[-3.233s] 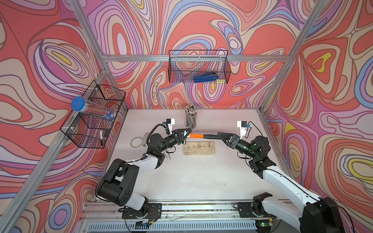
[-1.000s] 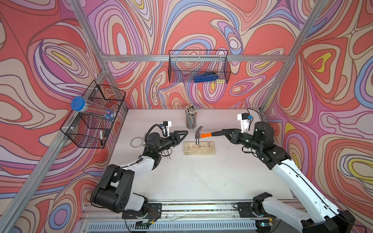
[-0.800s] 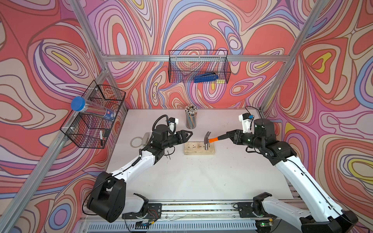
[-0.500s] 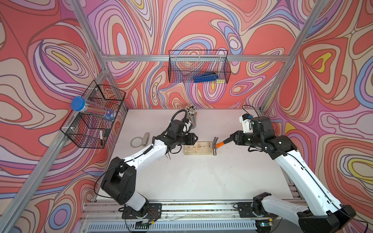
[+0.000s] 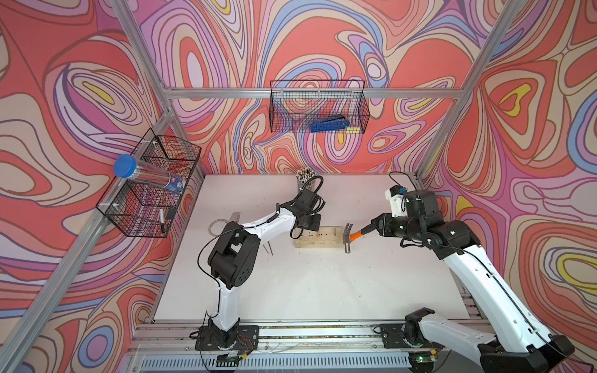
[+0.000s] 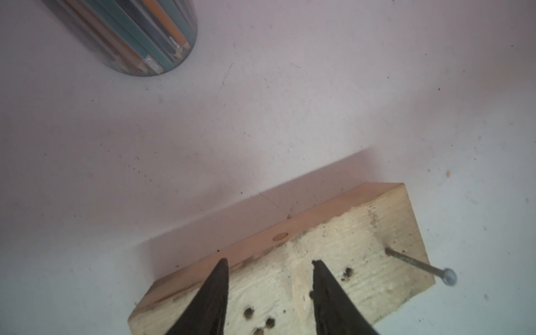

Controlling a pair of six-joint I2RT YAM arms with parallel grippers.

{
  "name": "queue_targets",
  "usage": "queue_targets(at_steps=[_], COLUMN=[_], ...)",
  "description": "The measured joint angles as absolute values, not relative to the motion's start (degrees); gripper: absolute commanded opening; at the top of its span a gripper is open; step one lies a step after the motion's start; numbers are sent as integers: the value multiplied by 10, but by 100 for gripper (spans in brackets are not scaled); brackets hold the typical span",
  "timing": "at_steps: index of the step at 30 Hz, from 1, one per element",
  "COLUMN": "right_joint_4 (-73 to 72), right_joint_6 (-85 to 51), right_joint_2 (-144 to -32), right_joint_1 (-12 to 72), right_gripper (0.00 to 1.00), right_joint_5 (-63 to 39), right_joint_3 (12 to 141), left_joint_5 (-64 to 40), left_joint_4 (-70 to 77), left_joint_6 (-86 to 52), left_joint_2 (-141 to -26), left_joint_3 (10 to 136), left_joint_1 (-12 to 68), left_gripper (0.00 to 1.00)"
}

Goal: Use a claw hammer to pull out a nail
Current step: Adjust the mounting plate at the center of the board.

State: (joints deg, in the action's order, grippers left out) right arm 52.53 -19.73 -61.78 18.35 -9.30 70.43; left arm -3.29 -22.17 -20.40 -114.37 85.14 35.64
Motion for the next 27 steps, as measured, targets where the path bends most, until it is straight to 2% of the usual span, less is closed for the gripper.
queue_targets(at_steps=[2,9,18,20,25,27], right_joint_4=[522,520,525,533,555,568], right_joint_6=[-197,-197,-189,-184,-170,-162], right_joint_2=[-618,-618,-642,-658,-692,-705], right_joint_1=[183,183,183,183,184,185], right_gripper=[0,0,0,0,0,0], right_joint_5=[-96,-101,-100,-100,-101,-100], right_joint_3=[699,693,698,708,740,761], left_joint_5=[-24,-12,-24,-30,-41,-47], left_joint_4=[-227,-250,-245,-247,-250,-249], left_joint_6=[-200,-197,-197,-197,-197,-197], left_joint_2=[-1157,-1186,-1155,-1145,-1117,-1094], left_joint_3=[863,884,840,826,797,778], left_joint_1=[356,355,355,355,355,355], left_gripper=[48,33,24,26,41,42])
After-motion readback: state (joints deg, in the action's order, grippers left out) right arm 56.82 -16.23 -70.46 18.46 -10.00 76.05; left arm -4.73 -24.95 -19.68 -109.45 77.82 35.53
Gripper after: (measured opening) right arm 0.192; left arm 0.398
